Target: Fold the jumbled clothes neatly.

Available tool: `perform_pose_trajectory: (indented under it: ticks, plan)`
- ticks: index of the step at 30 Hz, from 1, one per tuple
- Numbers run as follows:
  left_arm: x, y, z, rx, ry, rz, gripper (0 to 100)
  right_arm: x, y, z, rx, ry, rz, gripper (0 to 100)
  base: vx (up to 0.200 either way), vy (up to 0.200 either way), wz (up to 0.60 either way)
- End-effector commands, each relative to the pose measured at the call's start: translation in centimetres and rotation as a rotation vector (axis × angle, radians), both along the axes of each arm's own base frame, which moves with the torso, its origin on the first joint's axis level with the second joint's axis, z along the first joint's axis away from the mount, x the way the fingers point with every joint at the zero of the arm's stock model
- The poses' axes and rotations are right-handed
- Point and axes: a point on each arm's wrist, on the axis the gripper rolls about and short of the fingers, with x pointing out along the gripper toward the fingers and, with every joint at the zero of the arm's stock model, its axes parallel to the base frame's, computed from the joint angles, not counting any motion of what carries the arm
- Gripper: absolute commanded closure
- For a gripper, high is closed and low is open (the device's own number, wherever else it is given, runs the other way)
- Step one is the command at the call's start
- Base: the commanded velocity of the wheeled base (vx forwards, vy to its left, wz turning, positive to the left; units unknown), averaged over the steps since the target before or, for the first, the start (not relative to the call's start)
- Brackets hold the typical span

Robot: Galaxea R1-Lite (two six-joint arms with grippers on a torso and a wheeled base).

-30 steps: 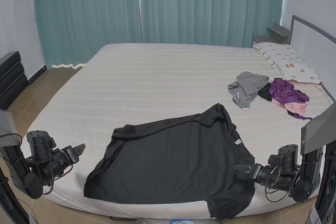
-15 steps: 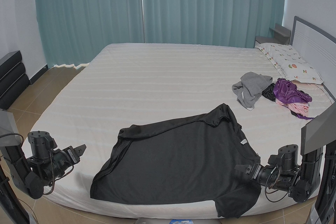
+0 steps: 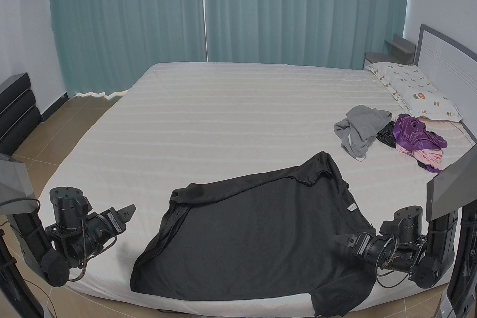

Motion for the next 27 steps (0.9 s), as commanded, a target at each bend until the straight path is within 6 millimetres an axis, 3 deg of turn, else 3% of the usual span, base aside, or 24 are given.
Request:
perform_pose_trajectory:
  ticks: [1,4,12,20,23,24,27]
  plan:
    - [0.4,-0.7,0.1,-0.001,-0.013,-0.025,0,0.0,0.1,0.0,0.004,-0.001,0.002,0,0.0,0.0,0.0]
    - [0.7,-0.8,0.2,-0.005,-0.022,-0.025,0,0.0,0.1,0.0,0.004,-0.001,0.002,0,0.0,0.0,0.0]
    - [4.2,-1.9,-0.7,-0.027,-0.051,-0.052,0,0.0,0.2,-0.5,-0.001,0.015,0.004,0,0.0,0.0,0.0]
    - [10.4,-4.1,-3.5,-0.09,-0.015,-0.194,0,0.0,0.0,-0.7,-0.002,0.028,-0.004,0,0.0,0.0,0.0]
    - [11.7,-4.6,-4.1,-0.094,-0.003,-0.21,0,0.0,0.0,-0.8,-0.003,0.031,-0.005,0,0.0,0.0,0.0]
    - [13.1,-5.6,-4.7,-0.104,0.006,-0.234,0,0.0,-0.1,-0.8,-0.004,0.034,-0.005,0,0.0,0.0,0.0]
    - [14.3,-7.0,-4.8,-0.117,0.028,-0.254,0,-0.1,0.0,-1.0,-0.006,0.041,-0.002,0,0.0,0.0,0.0]
